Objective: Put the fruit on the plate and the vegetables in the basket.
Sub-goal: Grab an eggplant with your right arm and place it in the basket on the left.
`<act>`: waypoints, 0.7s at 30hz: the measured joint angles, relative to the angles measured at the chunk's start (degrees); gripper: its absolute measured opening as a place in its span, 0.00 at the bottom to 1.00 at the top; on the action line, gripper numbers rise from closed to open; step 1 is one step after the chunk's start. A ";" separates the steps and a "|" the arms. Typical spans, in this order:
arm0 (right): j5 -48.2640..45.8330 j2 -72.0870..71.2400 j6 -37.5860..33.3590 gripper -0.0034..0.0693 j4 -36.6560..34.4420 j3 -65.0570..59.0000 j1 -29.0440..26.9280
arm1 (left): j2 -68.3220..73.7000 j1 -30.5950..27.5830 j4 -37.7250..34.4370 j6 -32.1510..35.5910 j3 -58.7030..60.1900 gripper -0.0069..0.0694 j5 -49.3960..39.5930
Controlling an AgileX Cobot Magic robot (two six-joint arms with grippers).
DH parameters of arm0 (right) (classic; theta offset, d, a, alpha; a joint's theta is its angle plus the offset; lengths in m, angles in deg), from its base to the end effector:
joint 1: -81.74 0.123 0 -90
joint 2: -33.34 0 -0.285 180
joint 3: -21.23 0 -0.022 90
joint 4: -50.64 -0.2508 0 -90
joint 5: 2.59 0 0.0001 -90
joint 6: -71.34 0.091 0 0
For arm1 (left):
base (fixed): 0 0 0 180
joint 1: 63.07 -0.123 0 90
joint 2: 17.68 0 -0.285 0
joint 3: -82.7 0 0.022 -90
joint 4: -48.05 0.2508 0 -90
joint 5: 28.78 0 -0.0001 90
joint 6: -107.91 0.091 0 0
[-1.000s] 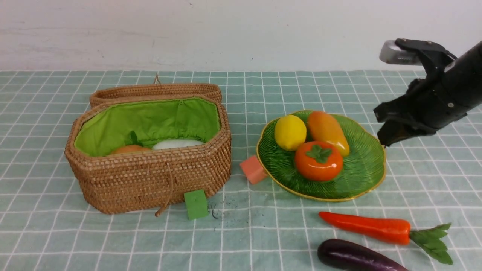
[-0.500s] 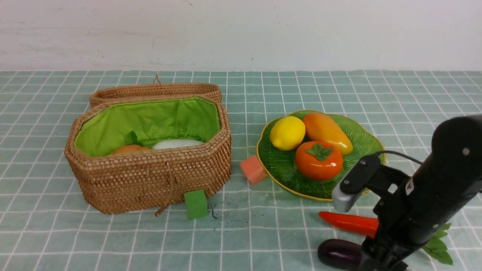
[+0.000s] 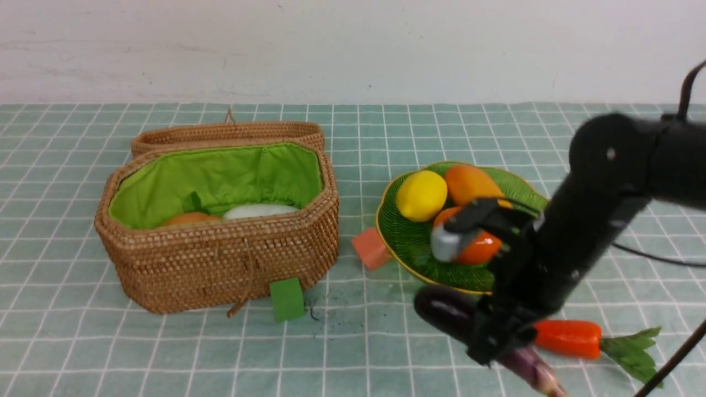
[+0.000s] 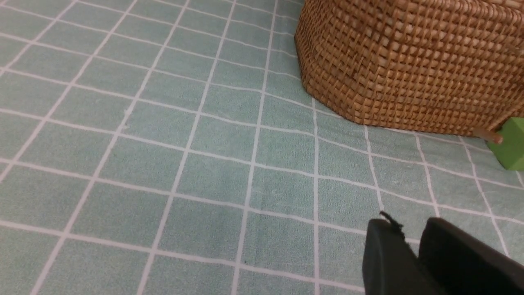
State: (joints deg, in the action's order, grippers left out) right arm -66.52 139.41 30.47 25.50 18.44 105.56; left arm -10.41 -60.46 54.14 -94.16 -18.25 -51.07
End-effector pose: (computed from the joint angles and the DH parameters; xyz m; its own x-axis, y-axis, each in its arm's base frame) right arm 0.2944 0.1680 0.2536 -0.5770 -0.7479 -0.3282 -0.8166 0.5213 0.2477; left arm 0.0525 0.0013 0.1682 -0.3061 -0.2690 -0.9132 -0.0826 0.9631 -0.2560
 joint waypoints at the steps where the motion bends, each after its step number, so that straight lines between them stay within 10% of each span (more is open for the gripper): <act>1: -1.43 -0.11 -1.22 0.53 -2.14 3.58 1.07 | 0.00 0.00 0.00 0.00 0.00 0.25 0.00; 10: 23.11 6.53 -16.07 0.53 -14.59 30.88 11.71 | 0.00 0.00 0.00 0.00 0.00 0.26 0.00; 21: 46.08 25.87 -15.99 0.62 -15.52 34.58 17.24 | 0.00 0.00 0.00 0.00 0.00 0.28 0.00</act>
State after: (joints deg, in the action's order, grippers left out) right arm -20.44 165.28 14.47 9.98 53.02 122.80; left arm -10.41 -60.46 54.14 -94.16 -18.25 -51.07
